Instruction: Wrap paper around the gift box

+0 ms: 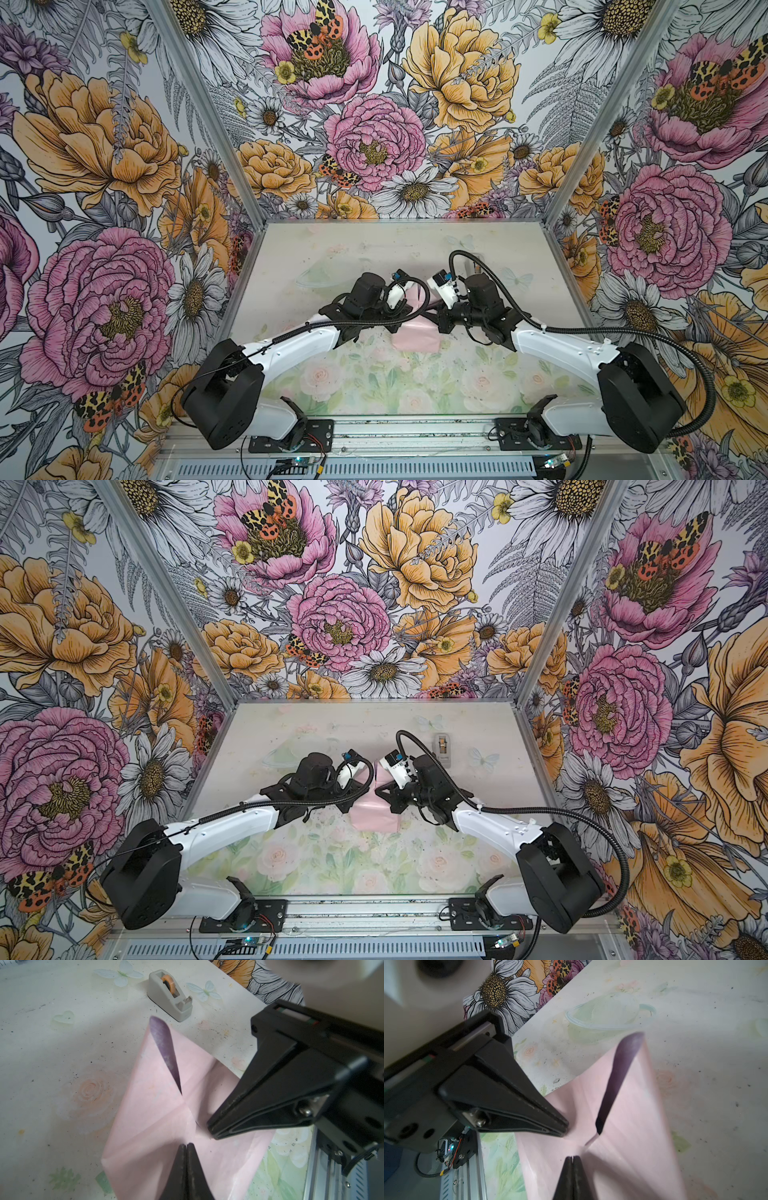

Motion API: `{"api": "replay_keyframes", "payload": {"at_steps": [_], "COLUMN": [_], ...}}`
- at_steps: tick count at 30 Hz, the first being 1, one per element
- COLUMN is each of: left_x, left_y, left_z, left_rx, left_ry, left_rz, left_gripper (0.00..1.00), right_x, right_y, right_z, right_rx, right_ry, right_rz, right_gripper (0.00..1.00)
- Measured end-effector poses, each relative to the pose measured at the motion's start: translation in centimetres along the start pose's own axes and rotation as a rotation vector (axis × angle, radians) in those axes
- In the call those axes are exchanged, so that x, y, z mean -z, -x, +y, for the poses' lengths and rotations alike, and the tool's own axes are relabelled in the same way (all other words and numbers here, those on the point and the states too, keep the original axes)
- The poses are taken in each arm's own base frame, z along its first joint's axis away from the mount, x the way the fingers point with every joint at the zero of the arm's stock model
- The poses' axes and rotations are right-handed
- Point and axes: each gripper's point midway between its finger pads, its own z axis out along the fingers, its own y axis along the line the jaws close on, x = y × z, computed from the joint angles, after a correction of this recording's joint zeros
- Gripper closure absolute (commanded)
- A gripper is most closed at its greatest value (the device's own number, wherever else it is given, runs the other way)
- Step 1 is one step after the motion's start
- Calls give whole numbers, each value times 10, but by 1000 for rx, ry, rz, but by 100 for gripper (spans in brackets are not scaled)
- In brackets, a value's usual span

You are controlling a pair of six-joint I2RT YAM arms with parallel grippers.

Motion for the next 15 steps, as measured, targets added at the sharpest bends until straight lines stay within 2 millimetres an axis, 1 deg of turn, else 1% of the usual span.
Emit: {"api": "replay_keyframes", "payload": {"at_steps": [7, 15], "left_x": [0, 0], "left_y": [0, 0], "left_z": [0, 0], "left_rx": [0, -4], "left_ry": [0, 0], "left_rz": [0, 0], "left_gripper": [93, 92], "right_x": [-3, -3], "right_y": [9, 12], "right_z": [4, 6], "right_rx": [10, 17], "right_ry": [34, 37], "right_rz": [-29, -37], "right_gripper": [100, 100]}}
